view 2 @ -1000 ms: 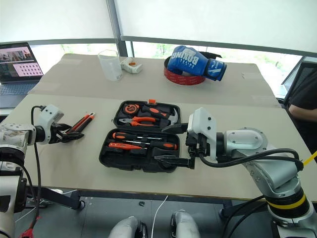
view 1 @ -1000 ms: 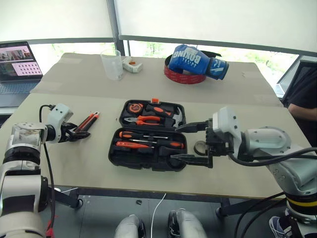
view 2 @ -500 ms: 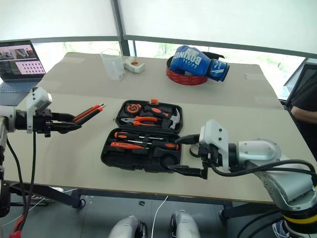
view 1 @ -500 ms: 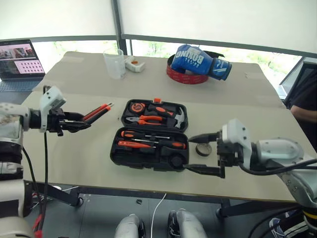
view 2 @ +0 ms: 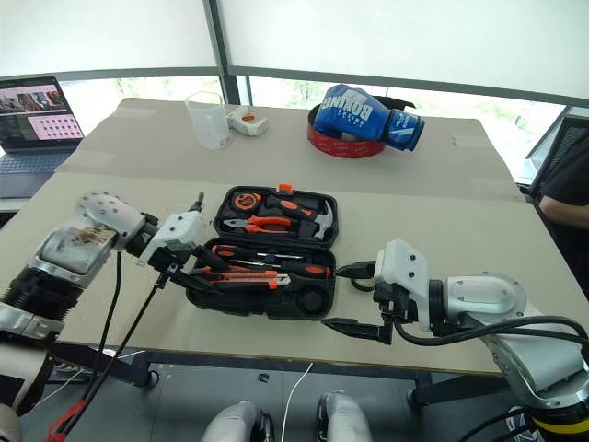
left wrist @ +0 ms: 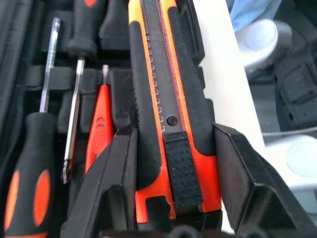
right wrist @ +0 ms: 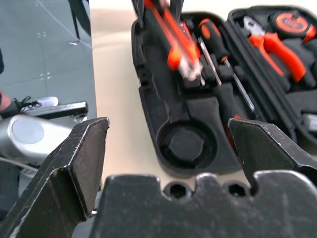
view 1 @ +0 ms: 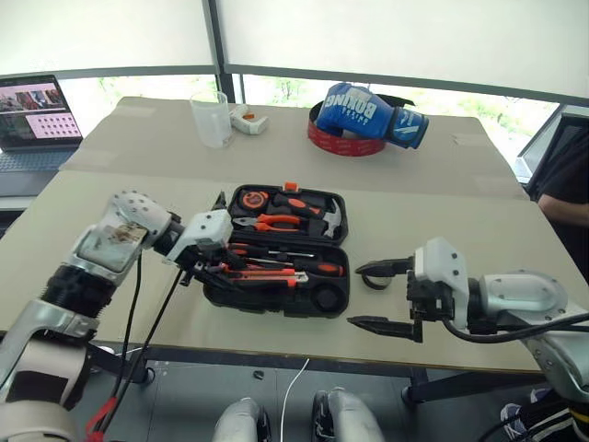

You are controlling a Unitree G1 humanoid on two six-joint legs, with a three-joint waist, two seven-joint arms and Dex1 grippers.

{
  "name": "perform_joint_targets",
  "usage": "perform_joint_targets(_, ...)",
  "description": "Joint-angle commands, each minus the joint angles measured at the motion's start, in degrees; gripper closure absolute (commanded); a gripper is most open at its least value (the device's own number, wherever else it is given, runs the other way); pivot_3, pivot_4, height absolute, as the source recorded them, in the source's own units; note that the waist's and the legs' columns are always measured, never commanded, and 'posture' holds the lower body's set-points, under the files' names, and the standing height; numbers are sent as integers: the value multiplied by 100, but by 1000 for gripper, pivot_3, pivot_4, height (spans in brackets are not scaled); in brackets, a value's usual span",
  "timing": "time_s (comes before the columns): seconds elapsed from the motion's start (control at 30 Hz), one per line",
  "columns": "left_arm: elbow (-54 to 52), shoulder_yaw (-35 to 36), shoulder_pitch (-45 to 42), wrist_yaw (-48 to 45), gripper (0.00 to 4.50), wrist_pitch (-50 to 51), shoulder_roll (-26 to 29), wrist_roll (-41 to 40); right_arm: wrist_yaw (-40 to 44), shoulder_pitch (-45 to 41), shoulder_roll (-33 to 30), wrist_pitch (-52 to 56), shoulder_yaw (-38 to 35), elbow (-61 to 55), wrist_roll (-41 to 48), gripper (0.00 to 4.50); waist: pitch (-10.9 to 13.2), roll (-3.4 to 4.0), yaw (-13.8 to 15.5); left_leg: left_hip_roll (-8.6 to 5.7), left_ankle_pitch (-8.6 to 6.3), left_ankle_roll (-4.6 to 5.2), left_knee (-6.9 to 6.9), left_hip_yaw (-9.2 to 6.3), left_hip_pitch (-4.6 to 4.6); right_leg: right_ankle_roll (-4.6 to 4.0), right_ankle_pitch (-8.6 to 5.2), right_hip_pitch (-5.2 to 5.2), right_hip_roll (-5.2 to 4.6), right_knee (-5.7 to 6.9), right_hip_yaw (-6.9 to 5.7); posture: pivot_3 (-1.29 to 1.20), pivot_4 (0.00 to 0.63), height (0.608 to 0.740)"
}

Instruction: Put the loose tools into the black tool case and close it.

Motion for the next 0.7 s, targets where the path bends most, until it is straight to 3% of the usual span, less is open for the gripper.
perform_joint_targets(0.03,130,-322,-193,-21,2764,-245,96,-173,-190,119,71,54,-222,-225,120,0,0,0,12,0,0,0,0,0,1,0,0,1,-1,0,0,0,150,714)
perform_joint_targets(0.47,578,-930,-445,-21,2764,-682,-154,183,-531,110,167,243,-394,-220,311,0,0,0,51,-3,-1,4,4,-6,-3,0,0,1,6,-1,-2,0,150,714)
perform_joint_targets(0.53,496,-894,-467,-21,1761,-450,-177,37,-551,117,170,261,-413,-226,350,0,0,0,49,-4,-1,4,4,-5,-2,0,0,2,5,-1,0,0,150,714)
perform_joint_targets(0.57,437,-862,-484,-21,1557,-344,-183,-44,-553,122,167,267,-416,-231,362,0,0,0,51,-4,-1,4,4,-5,-3,0,0,2,5,-2,0,0,150,714)
perform_joint_targets(0.7,188,-731,-586,-21,45,2,-105,-348,-518,137,142,271,-401,-240,377,0,0,0,53,-3,-1,4,4,-8,-4,0,0,2,5,-2,-1,0,150,714)
